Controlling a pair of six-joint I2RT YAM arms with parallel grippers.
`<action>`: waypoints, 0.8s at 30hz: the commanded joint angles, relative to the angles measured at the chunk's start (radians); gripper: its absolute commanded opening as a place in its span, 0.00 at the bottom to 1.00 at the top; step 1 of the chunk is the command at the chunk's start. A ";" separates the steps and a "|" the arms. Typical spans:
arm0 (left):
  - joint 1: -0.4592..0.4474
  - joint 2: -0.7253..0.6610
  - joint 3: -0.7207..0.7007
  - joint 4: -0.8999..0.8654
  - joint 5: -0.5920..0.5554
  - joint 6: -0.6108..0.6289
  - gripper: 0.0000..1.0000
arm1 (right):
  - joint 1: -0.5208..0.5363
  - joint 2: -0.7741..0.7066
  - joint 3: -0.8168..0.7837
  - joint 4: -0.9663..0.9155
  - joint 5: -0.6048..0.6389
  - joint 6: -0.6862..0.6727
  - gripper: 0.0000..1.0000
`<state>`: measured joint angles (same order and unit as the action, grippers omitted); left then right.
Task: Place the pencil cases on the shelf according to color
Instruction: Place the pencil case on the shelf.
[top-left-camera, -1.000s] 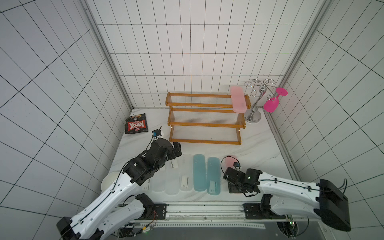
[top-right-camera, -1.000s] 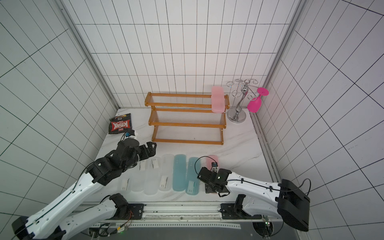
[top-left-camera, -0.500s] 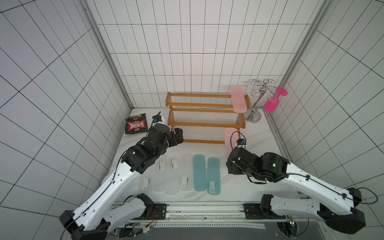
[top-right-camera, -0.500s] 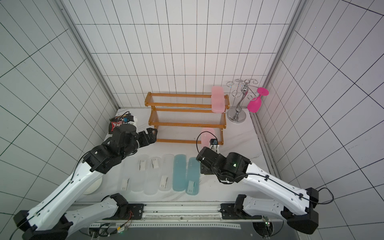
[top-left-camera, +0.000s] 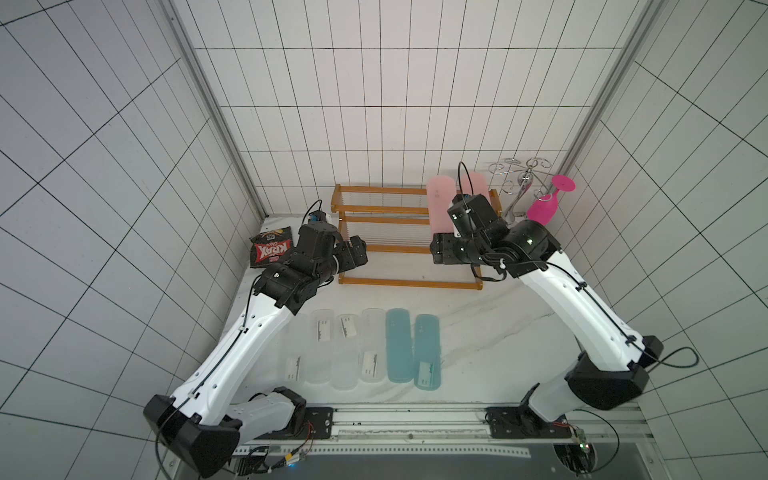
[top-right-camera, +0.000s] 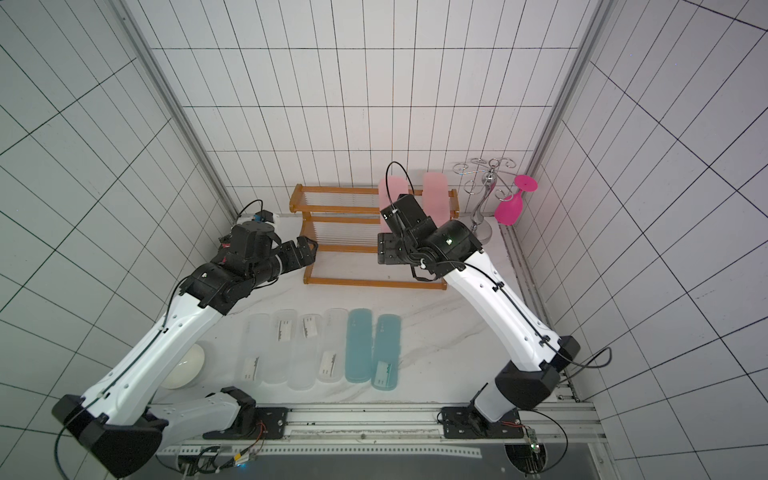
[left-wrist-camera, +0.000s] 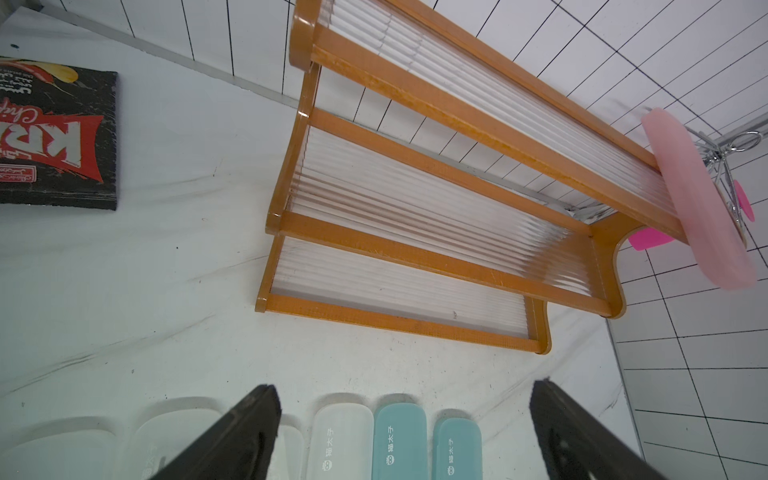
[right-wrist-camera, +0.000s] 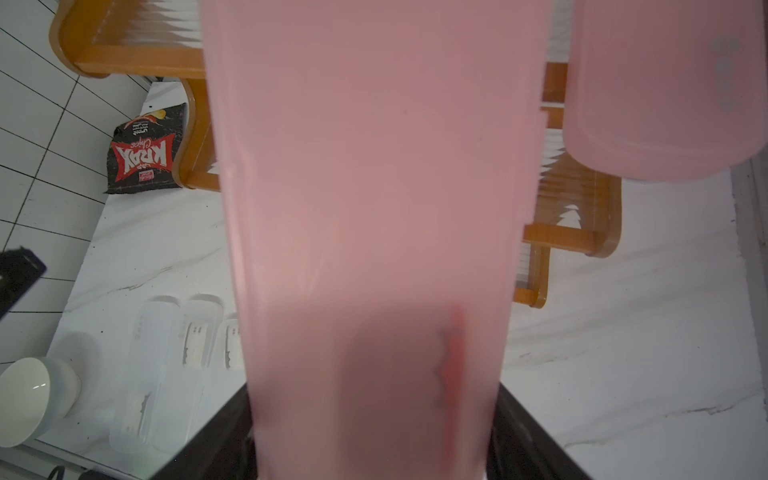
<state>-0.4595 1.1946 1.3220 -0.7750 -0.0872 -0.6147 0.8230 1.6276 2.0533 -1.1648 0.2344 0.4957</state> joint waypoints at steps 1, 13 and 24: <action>0.011 0.000 0.001 0.039 0.023 0.018 0.98 | -0.039 0.105 0.153 0.007 -0.026 -0.068 0.60; 0.021 -0.102 -0.111 0.030 0.064 0.035 0.98 | -0.142 0.361 0.423 -0.019 0.006 -0.071 0.62; 0.021 -0.135 -0.156 0.060 0.131 0.010 0.98 | -0.208 0.403 0.438 -0.033 -0.043 -0.075 0.73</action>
<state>-0.4431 1.0698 1.1740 -0.7433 0.0193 -0.6048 0.6292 2.0102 2.4485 -1.1870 0.2016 0.4320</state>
